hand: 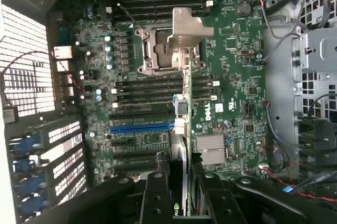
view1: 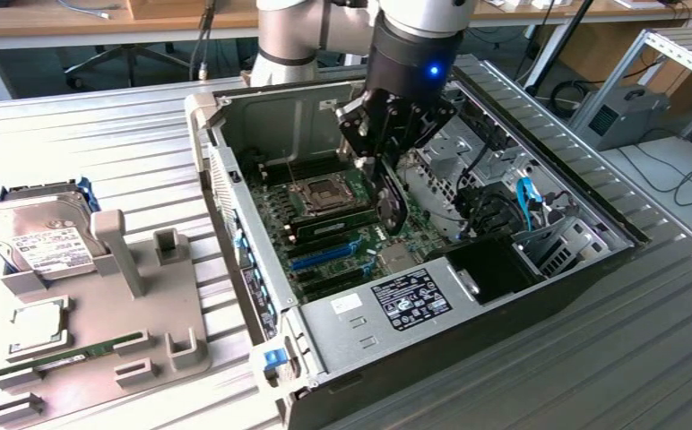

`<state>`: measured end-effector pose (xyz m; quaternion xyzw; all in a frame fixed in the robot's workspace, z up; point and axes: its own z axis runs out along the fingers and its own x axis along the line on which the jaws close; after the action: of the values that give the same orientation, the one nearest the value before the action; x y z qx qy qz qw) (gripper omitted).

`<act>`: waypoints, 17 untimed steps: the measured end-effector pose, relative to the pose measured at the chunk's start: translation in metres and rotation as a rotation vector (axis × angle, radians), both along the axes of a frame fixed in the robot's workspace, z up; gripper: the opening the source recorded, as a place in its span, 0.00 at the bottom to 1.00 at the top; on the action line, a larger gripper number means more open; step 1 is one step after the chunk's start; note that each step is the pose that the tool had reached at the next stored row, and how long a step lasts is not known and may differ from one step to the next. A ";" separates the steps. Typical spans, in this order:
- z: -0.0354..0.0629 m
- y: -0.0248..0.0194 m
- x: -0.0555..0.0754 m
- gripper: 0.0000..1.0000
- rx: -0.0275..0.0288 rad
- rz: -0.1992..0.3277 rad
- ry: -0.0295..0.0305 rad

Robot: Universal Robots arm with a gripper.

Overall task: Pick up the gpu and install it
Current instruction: 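Pick up the gpu and move the gpu toward the slot, then insert the gpu into the slot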

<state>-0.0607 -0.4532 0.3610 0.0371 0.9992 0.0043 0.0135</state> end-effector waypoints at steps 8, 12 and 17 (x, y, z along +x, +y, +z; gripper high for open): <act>-0.0012 0.0000 0.009 0.26 -0.0001 0.131 0.0000; -0.0011 0.0000 0.009 0.26 -0.0002 0.161 0.0000; -0.0012 0.0000 0.009 0.26 -0.0001 0.189 0.0000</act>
<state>-0.0518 -0.4532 0.3598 -0.0574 0.9983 0.0055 0.0130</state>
